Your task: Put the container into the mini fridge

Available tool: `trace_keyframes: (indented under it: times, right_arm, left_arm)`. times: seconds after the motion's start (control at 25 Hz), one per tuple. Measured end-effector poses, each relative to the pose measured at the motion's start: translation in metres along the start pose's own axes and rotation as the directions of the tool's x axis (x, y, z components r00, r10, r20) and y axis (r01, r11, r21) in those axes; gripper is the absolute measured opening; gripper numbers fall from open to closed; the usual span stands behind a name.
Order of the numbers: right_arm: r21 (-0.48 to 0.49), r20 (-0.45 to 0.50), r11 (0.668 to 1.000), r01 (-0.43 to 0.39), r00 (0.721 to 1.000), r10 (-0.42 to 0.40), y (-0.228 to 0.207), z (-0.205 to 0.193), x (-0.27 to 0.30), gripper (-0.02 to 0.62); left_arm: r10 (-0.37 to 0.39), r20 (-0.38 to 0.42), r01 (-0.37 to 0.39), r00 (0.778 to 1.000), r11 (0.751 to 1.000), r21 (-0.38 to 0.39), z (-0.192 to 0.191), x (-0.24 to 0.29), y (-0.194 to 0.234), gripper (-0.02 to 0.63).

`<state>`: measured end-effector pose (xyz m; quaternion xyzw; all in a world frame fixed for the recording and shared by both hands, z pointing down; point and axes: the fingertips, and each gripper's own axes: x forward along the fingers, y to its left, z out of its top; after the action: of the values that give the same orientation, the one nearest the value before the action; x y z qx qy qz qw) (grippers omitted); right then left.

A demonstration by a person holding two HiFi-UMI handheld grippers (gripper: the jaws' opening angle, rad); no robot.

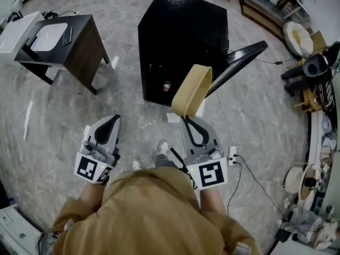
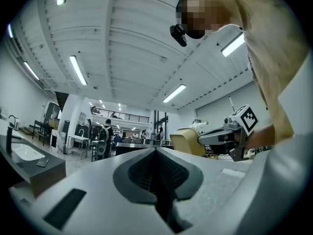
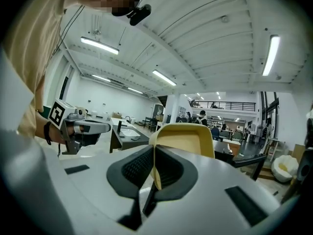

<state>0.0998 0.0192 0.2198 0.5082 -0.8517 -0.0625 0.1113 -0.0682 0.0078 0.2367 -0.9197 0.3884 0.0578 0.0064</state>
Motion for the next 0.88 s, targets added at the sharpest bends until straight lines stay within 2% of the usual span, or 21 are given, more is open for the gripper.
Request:
trace_keyframes:
  times: [0.2,0.4,0.6,0.88]
  right_arm:
    - [-0.021,-0.044,0.999,-0.038,0.998,0.037,-0.019,-0.02,0.026,0.006]
    - [-0.039,-0.111,0.993,-0.112,0.988,0.107,-0.022,-0.044,0.049,0.006]
    - [-0.058,-0.178,0.981,-0.187,0.969,0.174,-0.017,-0.074,0.076,0.006]
    - [-0.107,-0.25,0.967,-0.23,0.948,0.198,-0.022,-0.114,0.106,0.006]
  left_arm:
    - [0.061,-0.013,-0.061,0.998,0.998,0.003,-0.008,0.014,0.023,0.0]
    - [0.108,-0.029,-0.108,0.994,0.994,0.02,-0.011,0.022,0.038,0.0]
    - [0.118,-0.035,-0.117,0.992,0.993,0.024,-0.018,0.027,0.047,0.0]
    - [0.123,-0.047,-0.121,0.991,0.992,0.032,-0.033,0.035,0.055,0.0]
